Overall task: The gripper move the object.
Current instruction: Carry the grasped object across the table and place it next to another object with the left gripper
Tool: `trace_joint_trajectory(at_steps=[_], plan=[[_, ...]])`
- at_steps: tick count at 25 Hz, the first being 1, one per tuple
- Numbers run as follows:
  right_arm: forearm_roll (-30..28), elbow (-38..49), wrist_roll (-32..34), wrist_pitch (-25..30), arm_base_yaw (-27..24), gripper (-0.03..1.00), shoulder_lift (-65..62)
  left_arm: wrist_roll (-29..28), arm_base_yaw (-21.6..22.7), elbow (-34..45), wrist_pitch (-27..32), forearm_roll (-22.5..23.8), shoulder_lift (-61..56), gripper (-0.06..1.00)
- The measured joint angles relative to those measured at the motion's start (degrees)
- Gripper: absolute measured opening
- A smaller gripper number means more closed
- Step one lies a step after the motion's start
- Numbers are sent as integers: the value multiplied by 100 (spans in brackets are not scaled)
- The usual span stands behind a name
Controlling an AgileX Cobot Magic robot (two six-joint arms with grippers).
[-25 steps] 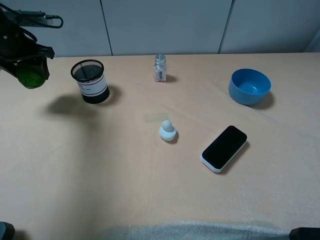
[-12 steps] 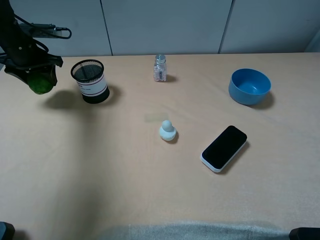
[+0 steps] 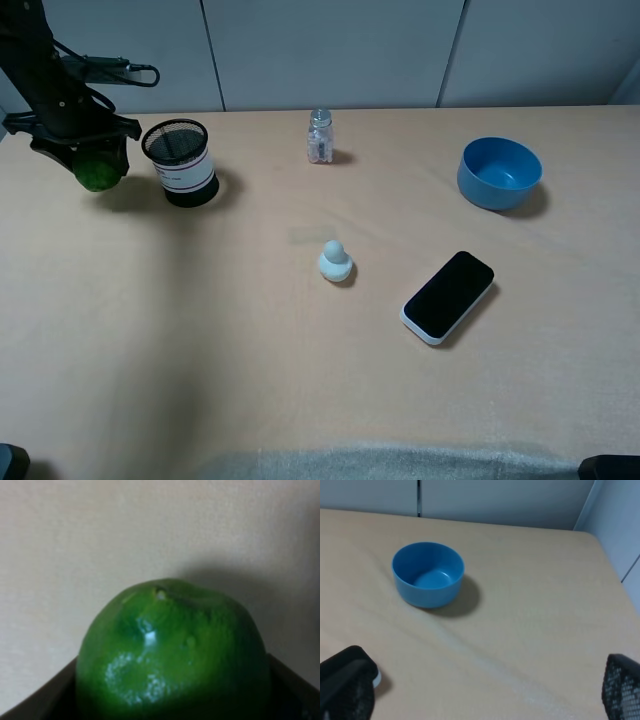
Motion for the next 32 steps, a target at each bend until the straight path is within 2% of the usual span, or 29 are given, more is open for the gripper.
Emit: trace_joint_trajectory(at_steps=[27,32], plan=[[0,0,0,0,0,69,0,6,-69,-44,25,11,167,71],[0,0,0,0,0,69,0,6,-69,-44,25,11,167,74]])
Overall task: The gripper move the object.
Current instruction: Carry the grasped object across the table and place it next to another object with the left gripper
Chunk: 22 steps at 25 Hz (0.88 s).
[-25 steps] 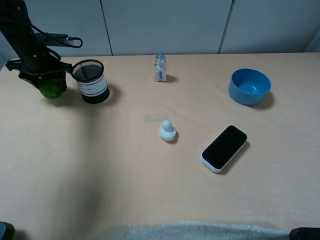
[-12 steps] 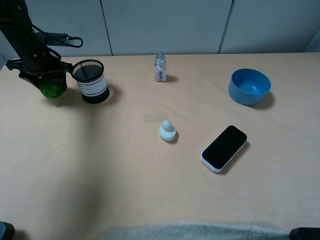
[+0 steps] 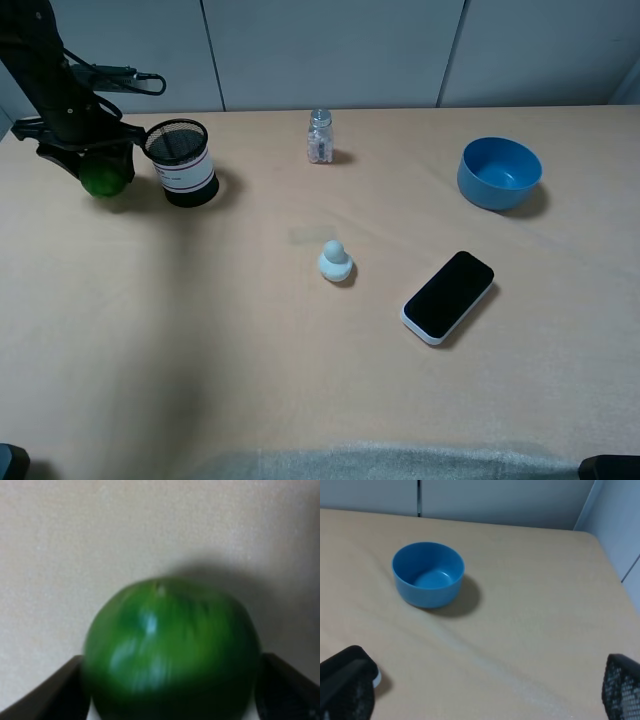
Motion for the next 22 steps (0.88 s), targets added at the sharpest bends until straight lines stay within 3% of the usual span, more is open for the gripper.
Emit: trace_joint_trajectory(at_steps=[22], plan=[[0,0,0,0,0,69,0,5,-18,-42,263,1,-191,77]])
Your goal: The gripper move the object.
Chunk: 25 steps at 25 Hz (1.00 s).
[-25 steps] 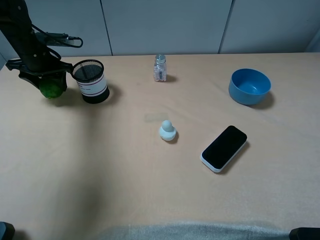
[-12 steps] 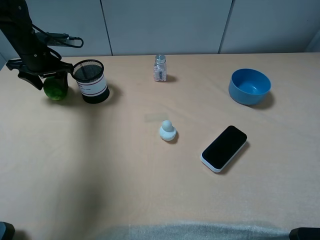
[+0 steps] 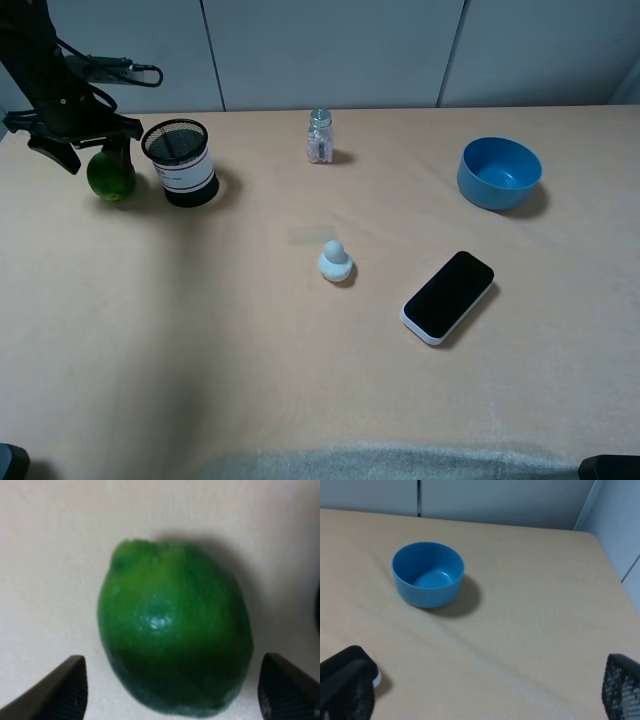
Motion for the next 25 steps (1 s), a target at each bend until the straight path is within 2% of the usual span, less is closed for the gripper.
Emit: trace_joint_trajectory(at_steps=[10,17,21,25], plan=[[0,0,0,0,0,69,0,0,0,-51,345,0,-784,77],[0,0,0,0,0,69,0,0,0,-55,690,0,-1785,77],[0,0,0,0,0,69,0,0,0,-49,1108,0,-2334,77],[0,0,0,0,0,69,0,0,0,247,1280,11,-3050,77]])
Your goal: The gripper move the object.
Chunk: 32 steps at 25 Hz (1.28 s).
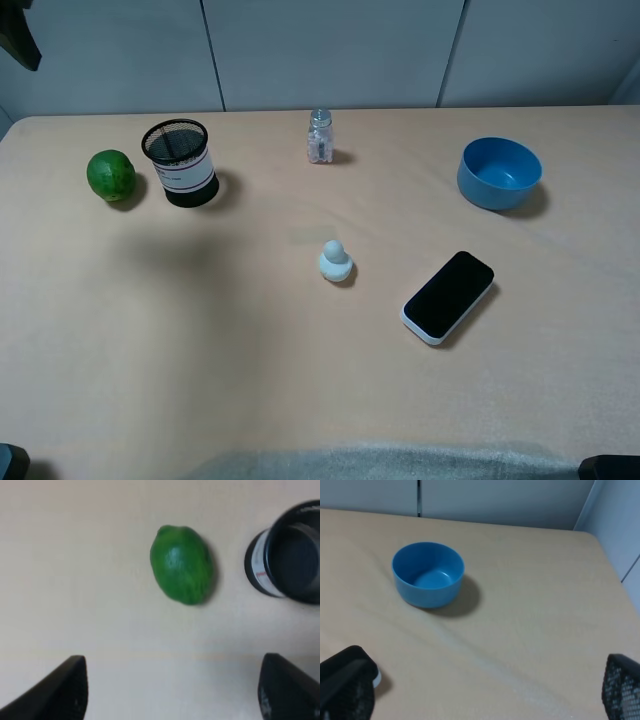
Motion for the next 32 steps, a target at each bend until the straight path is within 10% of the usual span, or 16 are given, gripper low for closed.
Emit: trace_joint_trajectory(at_steps=[32], plan=[[0,0,0,0,0,69,0,0,0,4453,113,24,-7446,77]])
